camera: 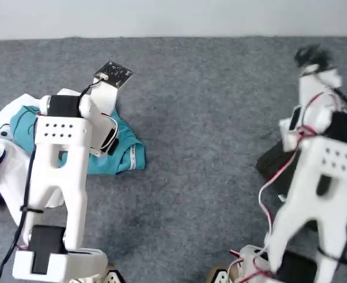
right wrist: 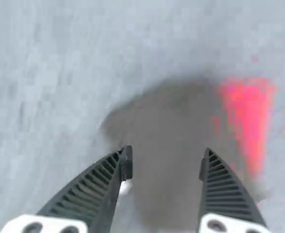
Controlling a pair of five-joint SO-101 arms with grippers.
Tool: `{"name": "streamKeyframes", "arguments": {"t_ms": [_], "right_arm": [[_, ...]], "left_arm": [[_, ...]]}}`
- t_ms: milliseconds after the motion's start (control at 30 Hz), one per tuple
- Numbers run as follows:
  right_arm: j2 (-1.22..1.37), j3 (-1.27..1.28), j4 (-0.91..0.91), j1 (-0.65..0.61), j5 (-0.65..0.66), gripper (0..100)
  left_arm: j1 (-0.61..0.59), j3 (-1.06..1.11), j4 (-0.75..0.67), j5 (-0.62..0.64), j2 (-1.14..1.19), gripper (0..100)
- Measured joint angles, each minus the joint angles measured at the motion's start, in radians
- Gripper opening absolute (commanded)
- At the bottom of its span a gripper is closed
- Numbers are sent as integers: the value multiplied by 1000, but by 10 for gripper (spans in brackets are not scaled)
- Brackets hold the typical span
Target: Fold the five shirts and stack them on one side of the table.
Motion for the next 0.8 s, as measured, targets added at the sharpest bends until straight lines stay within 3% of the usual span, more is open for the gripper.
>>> {"name": "streamKeyframes", "arguments": {"t_ms": [100,167,400,567,800], "right_arm": [[-68,-26,-75,-25,77,66],[-92,-29,-117,-29,89,50],[-84,-41,-8,-110,-60,227],[95,-104,173,-201,-140,229],[365,-150,190,-281,-118,227]], "left_arm": [[-3,0,0,9,8,115],[-2,0,0,9,8,115],[0,0,0,11,8,115],[0,2,0,17,8,115],[-2,6,0,17,14,115]]}}
